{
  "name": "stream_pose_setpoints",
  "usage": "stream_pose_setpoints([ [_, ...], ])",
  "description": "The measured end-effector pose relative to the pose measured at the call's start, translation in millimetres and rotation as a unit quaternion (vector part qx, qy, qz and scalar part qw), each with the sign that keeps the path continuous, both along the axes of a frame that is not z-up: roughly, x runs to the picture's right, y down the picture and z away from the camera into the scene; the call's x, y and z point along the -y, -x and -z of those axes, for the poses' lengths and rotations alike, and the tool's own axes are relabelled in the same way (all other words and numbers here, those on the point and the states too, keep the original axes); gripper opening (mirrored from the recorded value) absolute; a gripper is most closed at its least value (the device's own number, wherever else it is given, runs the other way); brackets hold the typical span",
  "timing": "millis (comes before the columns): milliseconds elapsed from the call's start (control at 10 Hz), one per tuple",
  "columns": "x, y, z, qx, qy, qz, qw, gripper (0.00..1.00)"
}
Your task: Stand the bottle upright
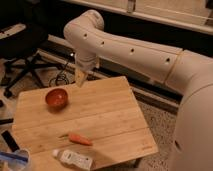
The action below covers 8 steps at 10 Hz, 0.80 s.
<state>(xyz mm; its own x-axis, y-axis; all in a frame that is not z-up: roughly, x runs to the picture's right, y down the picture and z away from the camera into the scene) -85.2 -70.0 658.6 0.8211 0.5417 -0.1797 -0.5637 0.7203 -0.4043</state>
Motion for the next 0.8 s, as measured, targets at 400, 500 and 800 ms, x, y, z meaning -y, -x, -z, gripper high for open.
stream_pose_setpoints([
  [400, -28, 23, 27.9, 0.024, -0.016, 0.070, 0.9971, 0.80],
  [500, -39, 27, 37.5, 0.034, -0.019, 0.084, 0.9957, 0.80],
  [800, -96, 36, 64.3, 0.075, -0.005, 0.104, 0.9918, 0.80],
])
